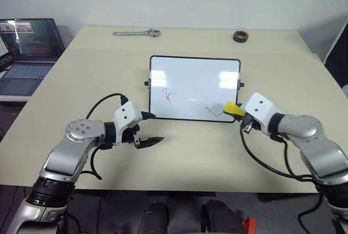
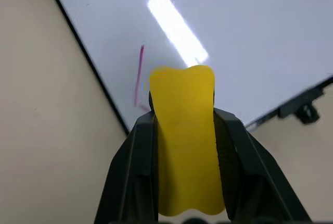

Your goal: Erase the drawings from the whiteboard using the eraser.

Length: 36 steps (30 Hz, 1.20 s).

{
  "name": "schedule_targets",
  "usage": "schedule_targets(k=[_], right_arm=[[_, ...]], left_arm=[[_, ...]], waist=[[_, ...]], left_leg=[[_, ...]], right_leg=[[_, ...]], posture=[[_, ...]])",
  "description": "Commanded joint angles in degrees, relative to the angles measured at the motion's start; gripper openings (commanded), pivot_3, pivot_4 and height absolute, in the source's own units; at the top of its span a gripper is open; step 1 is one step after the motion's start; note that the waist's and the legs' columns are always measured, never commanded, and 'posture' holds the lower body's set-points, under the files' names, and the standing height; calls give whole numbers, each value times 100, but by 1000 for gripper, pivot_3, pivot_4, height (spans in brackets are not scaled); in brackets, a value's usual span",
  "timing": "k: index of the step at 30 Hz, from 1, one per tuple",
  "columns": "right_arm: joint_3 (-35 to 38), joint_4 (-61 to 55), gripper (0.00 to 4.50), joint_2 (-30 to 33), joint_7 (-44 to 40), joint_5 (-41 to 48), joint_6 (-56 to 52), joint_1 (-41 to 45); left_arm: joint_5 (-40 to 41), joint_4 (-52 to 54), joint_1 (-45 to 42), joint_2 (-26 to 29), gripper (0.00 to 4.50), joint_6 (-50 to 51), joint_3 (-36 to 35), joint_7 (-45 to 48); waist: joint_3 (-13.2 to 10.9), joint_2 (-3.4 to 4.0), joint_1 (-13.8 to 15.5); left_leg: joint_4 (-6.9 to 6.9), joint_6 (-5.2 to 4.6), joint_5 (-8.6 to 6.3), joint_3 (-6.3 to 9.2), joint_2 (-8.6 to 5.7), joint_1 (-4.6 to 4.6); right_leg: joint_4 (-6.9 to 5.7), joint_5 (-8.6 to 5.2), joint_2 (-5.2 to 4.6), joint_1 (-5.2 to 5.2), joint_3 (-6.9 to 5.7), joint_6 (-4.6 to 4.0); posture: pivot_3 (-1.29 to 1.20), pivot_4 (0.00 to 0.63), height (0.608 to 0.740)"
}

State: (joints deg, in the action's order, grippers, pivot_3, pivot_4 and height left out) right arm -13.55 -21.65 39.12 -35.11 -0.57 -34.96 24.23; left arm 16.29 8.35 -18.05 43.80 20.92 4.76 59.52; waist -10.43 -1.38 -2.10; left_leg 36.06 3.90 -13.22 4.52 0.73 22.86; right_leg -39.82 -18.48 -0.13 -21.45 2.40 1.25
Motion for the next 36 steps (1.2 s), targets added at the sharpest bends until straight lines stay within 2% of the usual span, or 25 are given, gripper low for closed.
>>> schedule_targets(k=[1,7,12,18,26,36], right_arm=[[-333,282,1102,-270,163,-429,373,473],[-831,876,1102,-728,97,-864,561,995],[-958,1083,1102,-484,-203,-1056,710,802],[-890,1149,1102,-514,-324,-1071,412,723],[-904,974,1102,-120,-525,-1206,341,242],[-260,1160,1101,15,-388,-1092,214,149]], left_arm=[[-10,10,-178,21,4500,-14,15,92],[-73,-174,-237,-16,4500,-141,77,174],[-98,-197,-212,-39,4500,-180,77,179],[-85,-131,-223,-41,4500,-131,105,161],[-71,-81,-286,-55,4500,-74,136,141],[-79,-122,-377,-74,4500,-62,141,174]], waist=[[0,0,-3],[0,0,15],[0,0,41],[0,0,16],[1,-1,22],[2,-2,23]], left_leg=[[0,0,0,1,0,1],[1,0,0,1,0,1],[1,0,0,5,0,5],[3,0,0,5,1,0],[9,0,0,6,-1,-4],[15,-1,1,8,-2,-8]], right_leg=[[0,0,0,-1,-1,0],[-2,0,0,-2,-2,0],[-1,0,-3,-2,-2,0],[-8,0,-3,-1,-2,0],[-8,0,-3,8,-2,0],[-15,0,-2,12,-2,0]], posture=[[0,150,740],[0,150,740],[0,150,740],[0,150,740],[0,150,740],[0,150,740]])
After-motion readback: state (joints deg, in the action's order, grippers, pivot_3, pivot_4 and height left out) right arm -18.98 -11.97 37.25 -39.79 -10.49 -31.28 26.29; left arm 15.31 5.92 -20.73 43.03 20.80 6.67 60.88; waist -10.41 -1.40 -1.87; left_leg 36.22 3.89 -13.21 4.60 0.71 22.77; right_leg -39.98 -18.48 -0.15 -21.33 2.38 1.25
